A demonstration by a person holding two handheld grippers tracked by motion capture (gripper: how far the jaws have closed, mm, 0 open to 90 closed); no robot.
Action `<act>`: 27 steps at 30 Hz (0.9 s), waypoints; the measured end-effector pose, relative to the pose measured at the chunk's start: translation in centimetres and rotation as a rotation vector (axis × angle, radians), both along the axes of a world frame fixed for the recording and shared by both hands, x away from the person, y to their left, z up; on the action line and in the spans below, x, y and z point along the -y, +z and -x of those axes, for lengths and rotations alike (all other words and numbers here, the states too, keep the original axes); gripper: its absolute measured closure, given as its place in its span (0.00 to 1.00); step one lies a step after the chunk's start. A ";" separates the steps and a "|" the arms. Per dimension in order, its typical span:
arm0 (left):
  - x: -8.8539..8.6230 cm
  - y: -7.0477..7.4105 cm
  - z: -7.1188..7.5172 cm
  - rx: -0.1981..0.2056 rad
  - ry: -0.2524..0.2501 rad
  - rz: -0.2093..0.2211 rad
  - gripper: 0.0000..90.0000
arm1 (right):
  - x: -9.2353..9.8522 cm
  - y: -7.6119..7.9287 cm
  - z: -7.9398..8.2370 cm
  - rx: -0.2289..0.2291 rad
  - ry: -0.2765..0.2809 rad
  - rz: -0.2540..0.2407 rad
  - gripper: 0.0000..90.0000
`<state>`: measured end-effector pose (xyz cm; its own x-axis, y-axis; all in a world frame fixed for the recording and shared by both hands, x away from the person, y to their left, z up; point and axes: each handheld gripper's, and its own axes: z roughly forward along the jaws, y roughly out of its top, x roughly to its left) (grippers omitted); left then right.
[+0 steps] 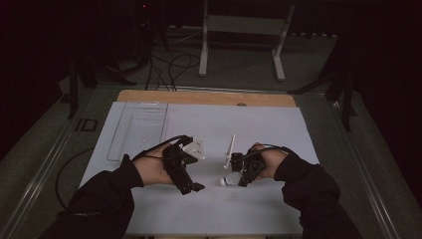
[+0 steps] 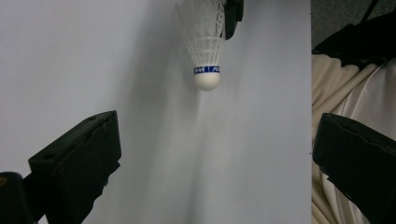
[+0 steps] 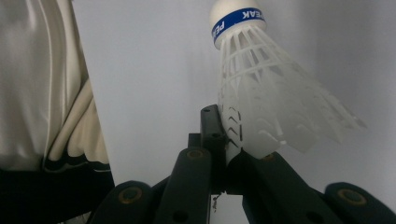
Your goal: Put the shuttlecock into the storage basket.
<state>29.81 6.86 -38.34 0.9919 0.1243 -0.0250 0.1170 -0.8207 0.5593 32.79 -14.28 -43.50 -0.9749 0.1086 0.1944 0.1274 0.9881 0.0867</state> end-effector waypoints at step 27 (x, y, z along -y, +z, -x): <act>1.4 -1.2 -0.8 -0.038 -0.037 -0.020 0.05 | 0.3 0.6 1.4 0.051 -0.022 -0.173 1.00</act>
<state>30.60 5.44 -39.58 0.9942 0.0885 -0.0609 0.1074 -0.8359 0.5383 31.42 -14.54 -42.87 -0.9817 0.0989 0.1628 0.1396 0.9549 0.2621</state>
